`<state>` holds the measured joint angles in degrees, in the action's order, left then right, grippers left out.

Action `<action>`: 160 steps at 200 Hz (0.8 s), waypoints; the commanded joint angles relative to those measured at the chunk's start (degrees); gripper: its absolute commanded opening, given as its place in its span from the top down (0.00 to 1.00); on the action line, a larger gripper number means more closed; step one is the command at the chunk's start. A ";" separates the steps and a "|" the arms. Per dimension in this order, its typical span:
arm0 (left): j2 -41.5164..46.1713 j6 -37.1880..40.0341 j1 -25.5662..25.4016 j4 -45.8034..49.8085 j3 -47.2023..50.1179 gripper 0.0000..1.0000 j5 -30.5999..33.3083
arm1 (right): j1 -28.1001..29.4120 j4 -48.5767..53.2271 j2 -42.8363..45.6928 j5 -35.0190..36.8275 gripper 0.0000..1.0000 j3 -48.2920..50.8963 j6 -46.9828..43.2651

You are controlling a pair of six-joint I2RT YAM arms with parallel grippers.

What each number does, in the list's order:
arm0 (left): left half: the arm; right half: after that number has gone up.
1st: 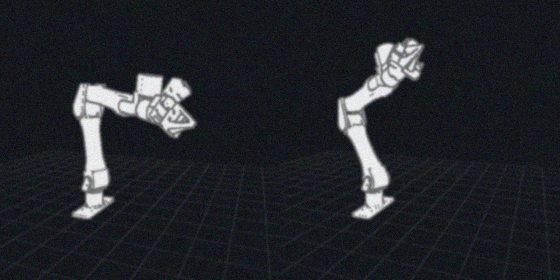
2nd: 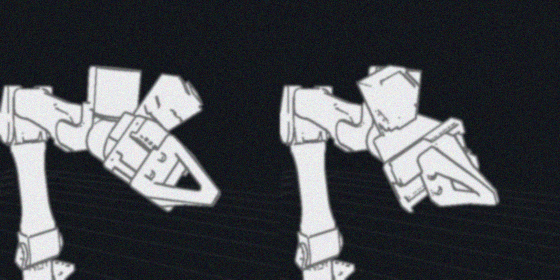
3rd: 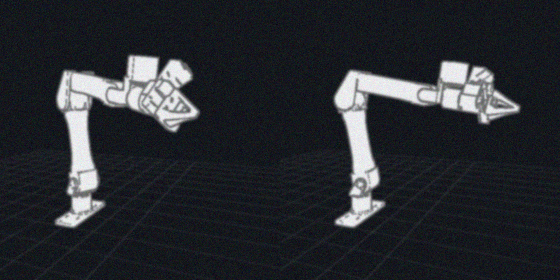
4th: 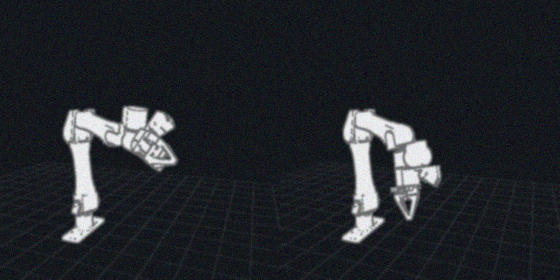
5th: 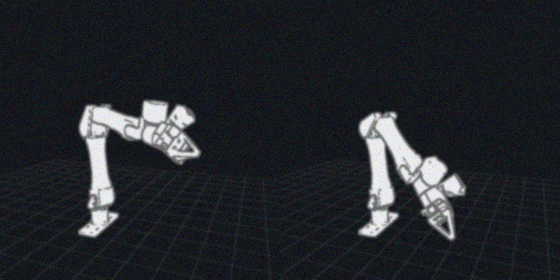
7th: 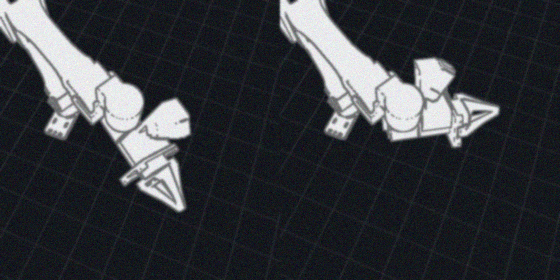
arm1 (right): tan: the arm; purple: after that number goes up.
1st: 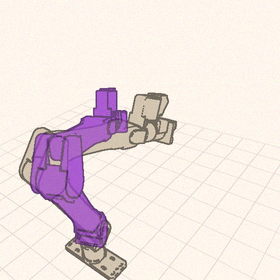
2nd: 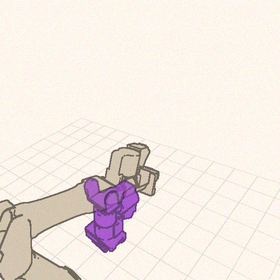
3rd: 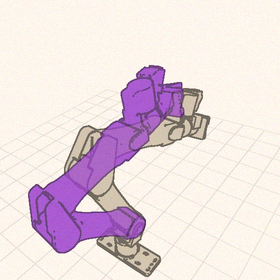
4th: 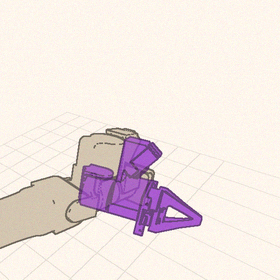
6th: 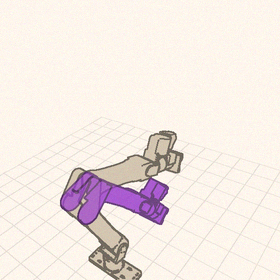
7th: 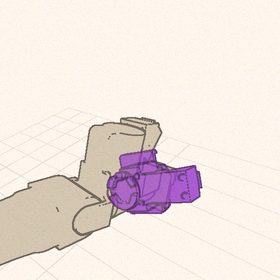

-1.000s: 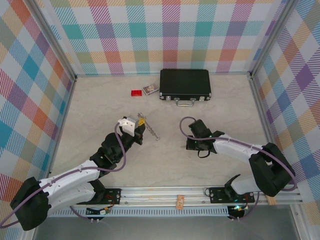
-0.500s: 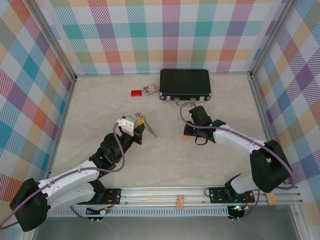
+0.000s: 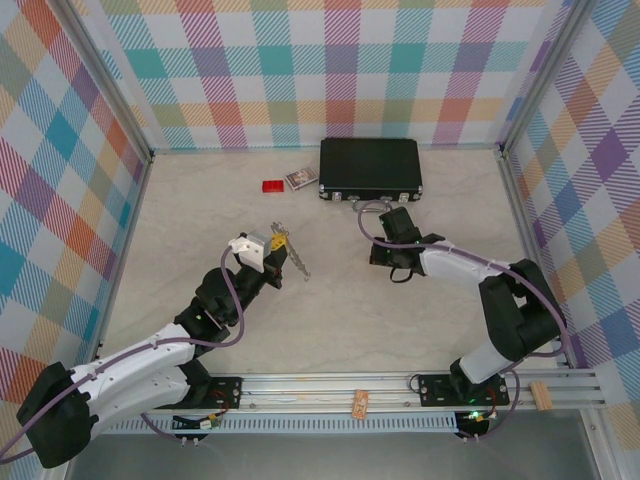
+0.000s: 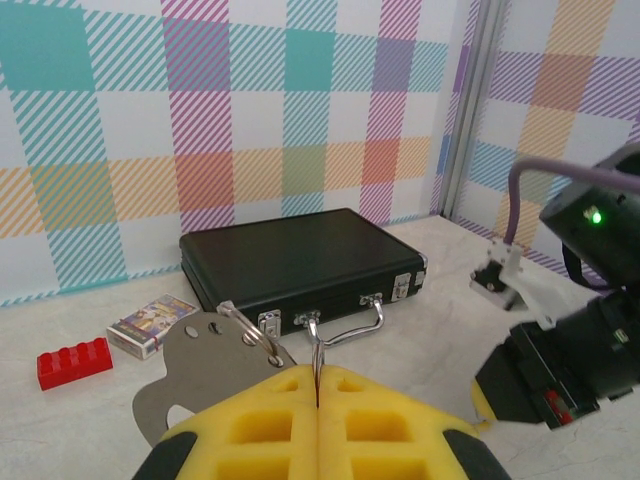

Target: Put the keys on the keyring

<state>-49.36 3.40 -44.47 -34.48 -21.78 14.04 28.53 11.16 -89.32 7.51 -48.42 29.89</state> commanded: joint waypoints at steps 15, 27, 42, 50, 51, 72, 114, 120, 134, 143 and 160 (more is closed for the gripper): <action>0.20 -0.47 0.26 -1.57 0.53 1.00 0.20 | 1.08 -1.03 2.67 -1.27 1.00 3.47 2.32; -0.12 -0.62 0.30 -1.77 0.51 1.00 0.16 | 1.34 -0.77 3.76 -1.18 1.00 4.84 3.00; -0.45 -0.69 0.31 -1.92 0.51 1.00 0.06 | 1.68 -0.96 4.78 -1.35 1.00 6.82 3.93; -0.64 -0.75 0.22 -2.05 0.51 1.00 -0.06 | 2.02 -0.88 5.09 -1.31 1.00 7.71 4.43; -0.64 -0.75 0.20 -2.07 0.51 1.00 -0.02 | 2.03 -0.88 5.15 -1.29 1.00 7.81 4.50; -0.78 -0.82 0.30 -2.00 0.51 1.00 -0.09 | 3.06 -0.97 5.88 -1.11 1.00 9.76 5.85; -0.61 -0.88 0.33 -1.84 0.51 1.00 -0.22 | 4.40 -2.12 4.86 -1.27 1.00 11.63 7.44; -0.56 -0.91 0.22 -1.79 0.51 1.00 -0.16 | 4.54 -1.88 4.70 -1.19 0.99 11.60 7.55; -0.33 -0.94 0.28 -1.64 0.51 1.00 -0.15 | 4.68 -1.40 4.89 -1.35 0.91 11.43 7.54; -0.32 -0.93 0.28 -1.60 0.51 1.00 -0.21 | 4.60 -0.63 5.52 -1.28 0.87 11.17 7.55; -0.14 -0.93 0.29 -1.50 0.51 1.00 -0.33 | 4.58 1.45 7.30 -0.65 0.81 10.19 6.65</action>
<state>-50.28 3.38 -44.47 -34.54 -21.78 14.02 32.73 9.67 -84.25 6.85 -37.80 36.71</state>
